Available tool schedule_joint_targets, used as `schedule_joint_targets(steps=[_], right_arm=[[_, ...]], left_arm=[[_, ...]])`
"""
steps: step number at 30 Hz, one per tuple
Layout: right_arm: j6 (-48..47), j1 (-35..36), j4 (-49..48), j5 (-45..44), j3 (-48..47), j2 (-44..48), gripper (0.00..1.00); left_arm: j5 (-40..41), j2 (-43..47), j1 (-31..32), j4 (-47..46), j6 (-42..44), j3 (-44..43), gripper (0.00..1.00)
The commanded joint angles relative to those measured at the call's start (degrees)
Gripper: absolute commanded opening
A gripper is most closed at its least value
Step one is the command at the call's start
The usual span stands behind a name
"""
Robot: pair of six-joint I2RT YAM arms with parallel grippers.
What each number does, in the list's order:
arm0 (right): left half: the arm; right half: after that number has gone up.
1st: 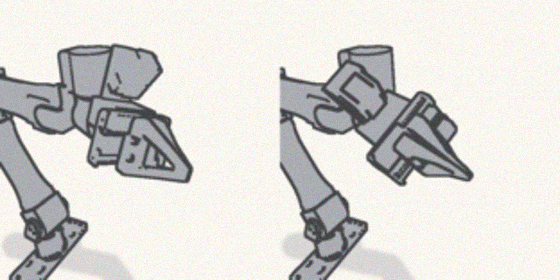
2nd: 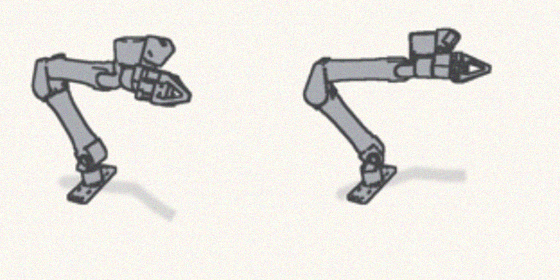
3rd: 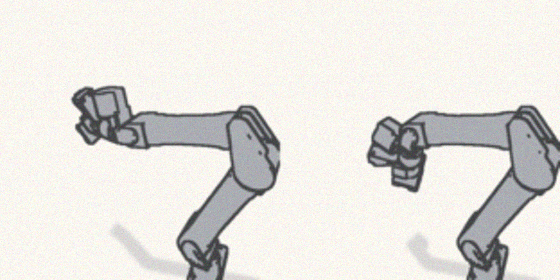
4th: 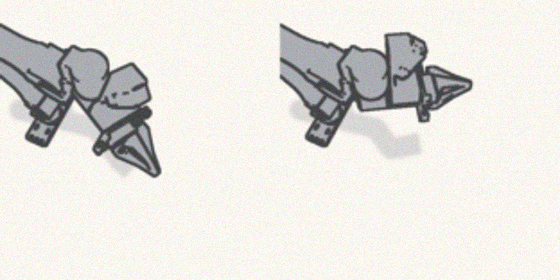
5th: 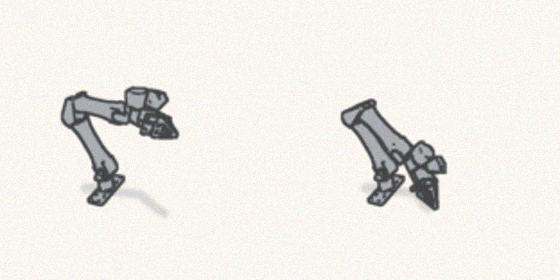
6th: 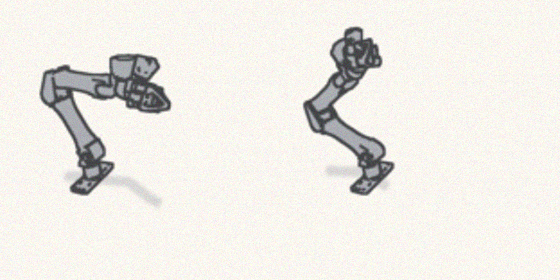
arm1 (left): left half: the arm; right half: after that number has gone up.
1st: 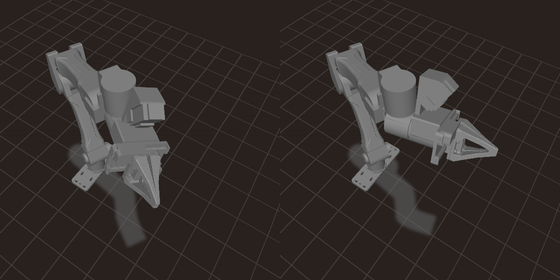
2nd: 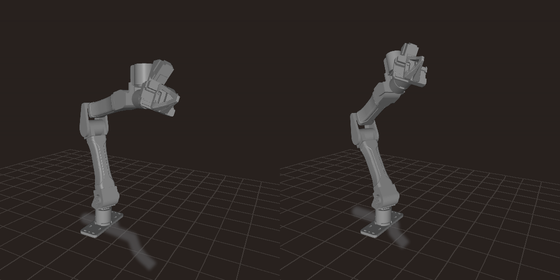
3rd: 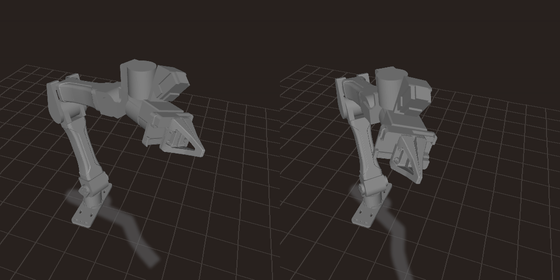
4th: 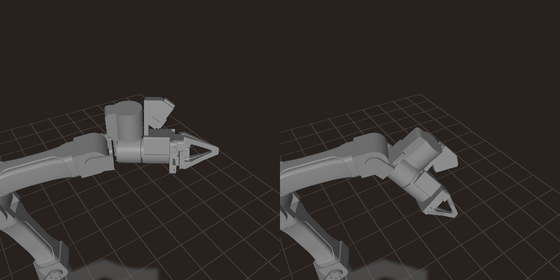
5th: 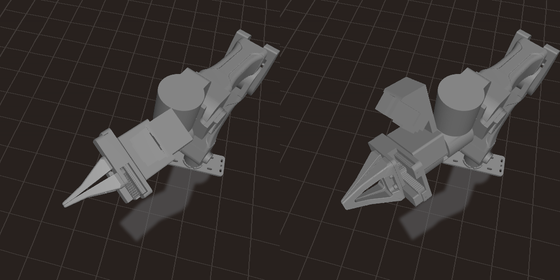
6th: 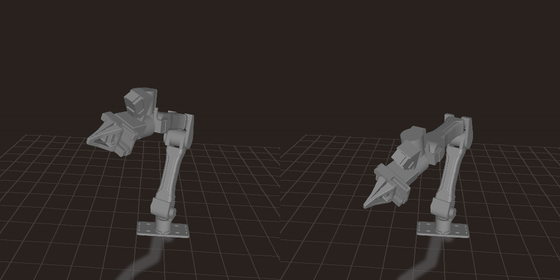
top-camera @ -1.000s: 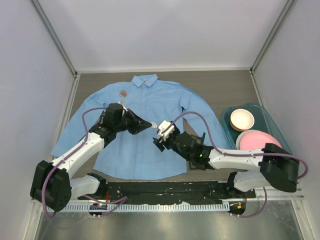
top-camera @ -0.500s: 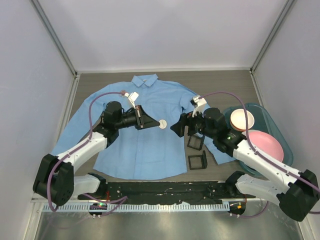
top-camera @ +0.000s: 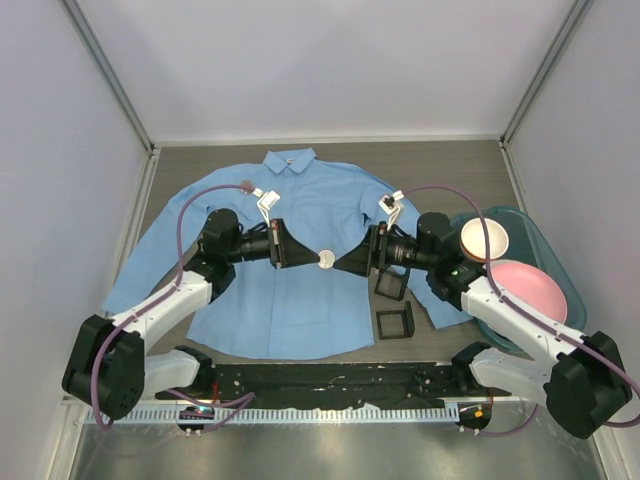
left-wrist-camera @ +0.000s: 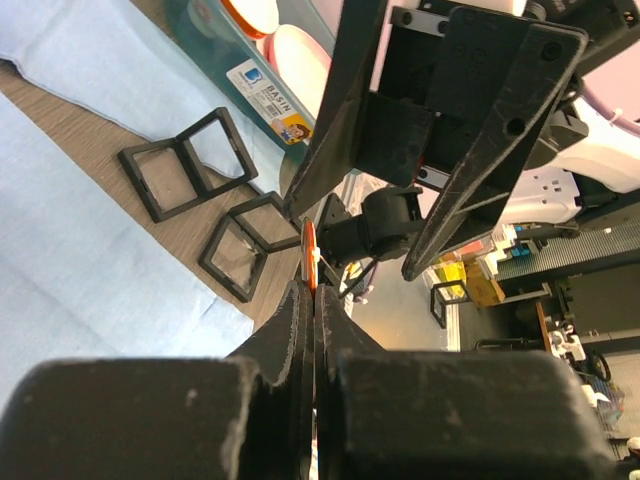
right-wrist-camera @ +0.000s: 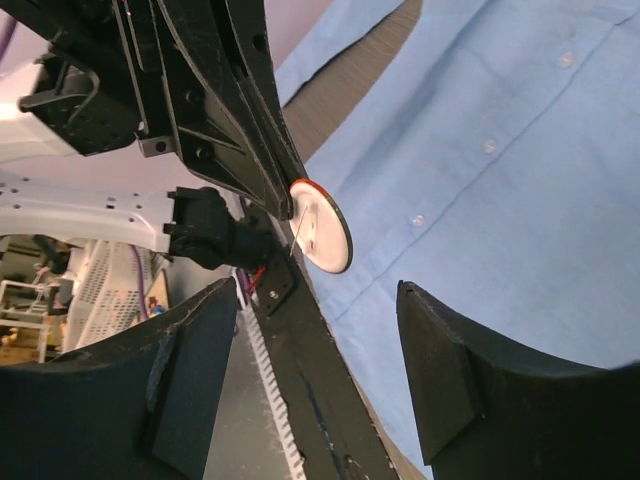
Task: Remove the brooch from the garment
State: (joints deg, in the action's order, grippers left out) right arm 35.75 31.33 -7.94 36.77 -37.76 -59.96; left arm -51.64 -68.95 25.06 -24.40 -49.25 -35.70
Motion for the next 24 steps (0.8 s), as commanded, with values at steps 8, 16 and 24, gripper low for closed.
schedule_joint_targets(steps=[8,16,24], right_arm=[[6.62,-0.22,-18.94,4.71,2.25,-3.75,0.53],[8.2,-0.22,-23.95,6.64,2.69,-5.95,0.43],[7.67,-0.13,-24.93,7.43,2.34,-6.83,0.38]], left_arm=[[-3.91,2.24,-0.01,-7.85,-2.42,0.99,0.0],[-5.14,1.01,0.08,-10.66,-4.88,1.16,0.0],[-5.49,0.39,0.08,-11.28,-5.85,1.42,0.0]])
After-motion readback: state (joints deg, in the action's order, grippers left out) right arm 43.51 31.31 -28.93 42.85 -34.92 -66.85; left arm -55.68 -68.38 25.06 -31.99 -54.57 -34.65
